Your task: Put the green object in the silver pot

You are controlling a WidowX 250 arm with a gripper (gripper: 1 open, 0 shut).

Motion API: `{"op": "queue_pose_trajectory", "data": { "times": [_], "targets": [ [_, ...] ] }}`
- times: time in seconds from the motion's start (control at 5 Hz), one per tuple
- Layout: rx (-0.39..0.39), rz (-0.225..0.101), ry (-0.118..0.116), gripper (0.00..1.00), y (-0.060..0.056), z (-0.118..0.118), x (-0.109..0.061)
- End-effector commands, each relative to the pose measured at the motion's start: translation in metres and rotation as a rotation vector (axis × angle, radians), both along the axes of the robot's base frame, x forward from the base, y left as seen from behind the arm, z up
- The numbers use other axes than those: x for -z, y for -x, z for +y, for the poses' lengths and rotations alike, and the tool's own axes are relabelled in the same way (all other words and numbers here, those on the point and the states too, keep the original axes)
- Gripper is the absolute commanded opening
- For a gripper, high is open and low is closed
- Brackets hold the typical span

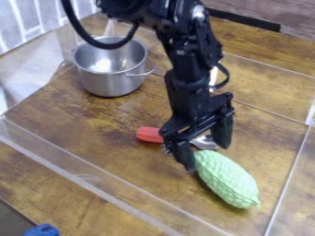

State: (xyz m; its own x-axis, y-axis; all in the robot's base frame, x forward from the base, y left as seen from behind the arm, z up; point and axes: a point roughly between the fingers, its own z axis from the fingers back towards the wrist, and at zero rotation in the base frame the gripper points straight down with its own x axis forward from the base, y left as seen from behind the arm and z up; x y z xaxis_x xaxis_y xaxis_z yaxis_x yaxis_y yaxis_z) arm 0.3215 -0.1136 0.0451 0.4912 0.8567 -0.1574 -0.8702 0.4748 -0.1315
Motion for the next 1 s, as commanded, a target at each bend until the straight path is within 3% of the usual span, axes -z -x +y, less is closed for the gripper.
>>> {"op": "queue_pose_trajectory", "data": {
  "times": [0.0,0.2,0.4,0.6,0.8],
  "targets": [
    [-0.062,-0.061,0.021,1.0,-0.007,0.006,-0.011],
    [-0.109,-0.059,0.018,0.0,-0.004,0.003,-0.002],
    [-0.159,-0.06,0.018,0.0,-0.007,0.008,0.004],
    [-0.187,-0.066,0.025,0.0,-0.012,0.011,-0.006],
    [-0.103,-0.07,0.036,0.0,-0.02,0.006,-0.019]
  ]
}}
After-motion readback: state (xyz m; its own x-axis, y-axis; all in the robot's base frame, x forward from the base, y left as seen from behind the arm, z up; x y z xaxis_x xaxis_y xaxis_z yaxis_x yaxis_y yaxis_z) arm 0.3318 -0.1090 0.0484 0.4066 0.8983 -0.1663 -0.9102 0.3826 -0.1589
